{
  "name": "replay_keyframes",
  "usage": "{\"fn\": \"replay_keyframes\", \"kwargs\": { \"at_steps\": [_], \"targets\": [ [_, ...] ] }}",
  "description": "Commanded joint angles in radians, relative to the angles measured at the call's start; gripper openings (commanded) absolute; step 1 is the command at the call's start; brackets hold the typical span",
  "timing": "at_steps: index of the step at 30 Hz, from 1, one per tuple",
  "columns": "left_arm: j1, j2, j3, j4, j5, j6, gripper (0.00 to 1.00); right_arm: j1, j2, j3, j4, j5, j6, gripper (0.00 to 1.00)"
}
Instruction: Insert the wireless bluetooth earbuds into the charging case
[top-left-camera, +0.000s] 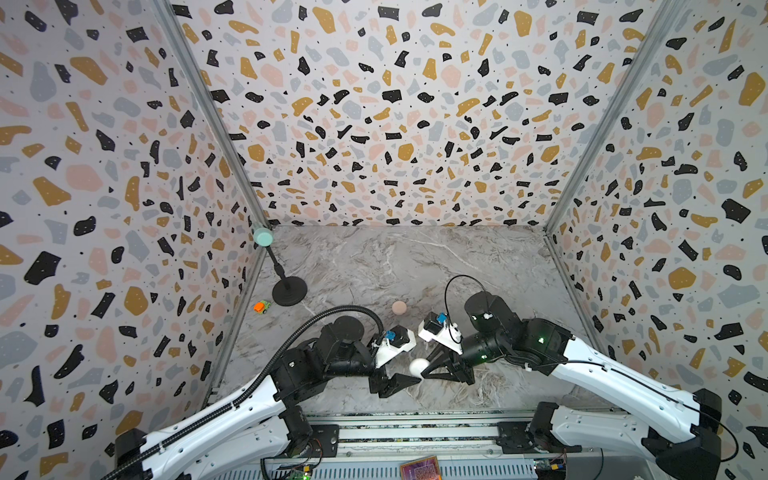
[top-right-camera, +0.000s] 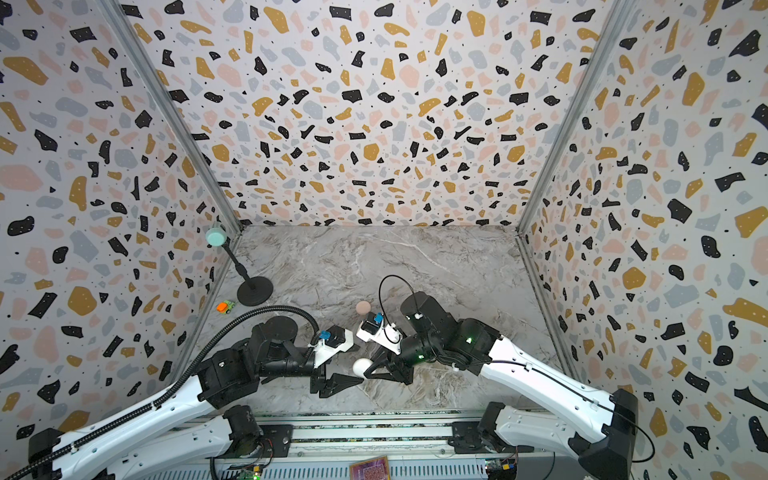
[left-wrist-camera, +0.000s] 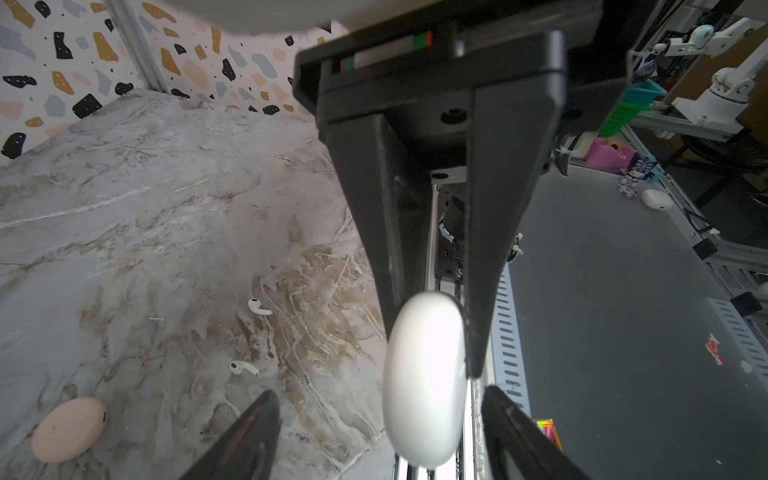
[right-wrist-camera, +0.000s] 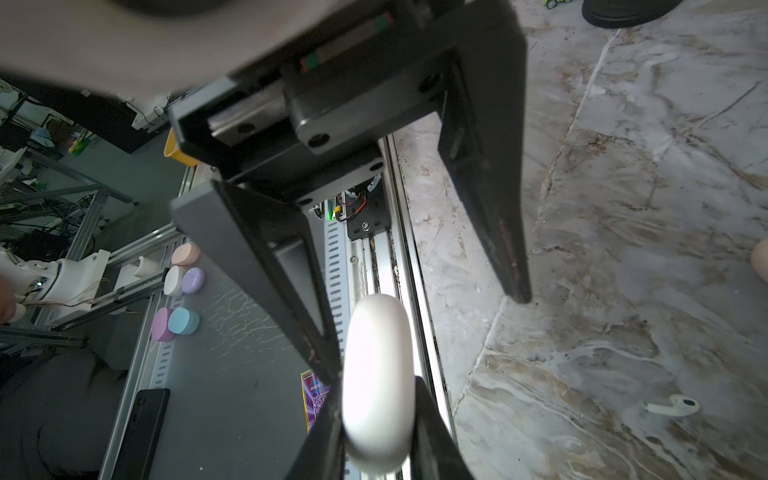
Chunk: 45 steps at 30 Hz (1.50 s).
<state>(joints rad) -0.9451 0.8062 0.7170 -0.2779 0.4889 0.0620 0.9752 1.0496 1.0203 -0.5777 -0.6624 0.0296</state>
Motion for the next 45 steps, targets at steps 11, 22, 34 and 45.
{"fn": "replay_keyframes", "kwargs": {
  "at_steps": [11, 22, 34, 45],
  "targets": [
    [0.006, 0.02, 0.029, 0.015, 0.13, -0.018, 0.61, 0.039, -0.023, 0.018, -0.026, 0.021, -0.042, 0.0],
    [0.012, 0.045, 0.045, 0.014, 0.218, -0.021, 0.47, 0.053, -0.02, 0.02, -0.034, 0.057, -0.043, 0.0],
    [0.023, 0.093, 0.071, 0.007, 0.284, -0.021, 0.29, 0.056, -0.012, 0.024, -0.035, 0.1, -0.038, 0.0],
    [0.029, 0.097, 0.06, 0.034, 0.303, -0.024, 0.0, 0.056, -0.025, 0.022, -0.024, 0.128, -0.033, 0.0]
  ]
}}
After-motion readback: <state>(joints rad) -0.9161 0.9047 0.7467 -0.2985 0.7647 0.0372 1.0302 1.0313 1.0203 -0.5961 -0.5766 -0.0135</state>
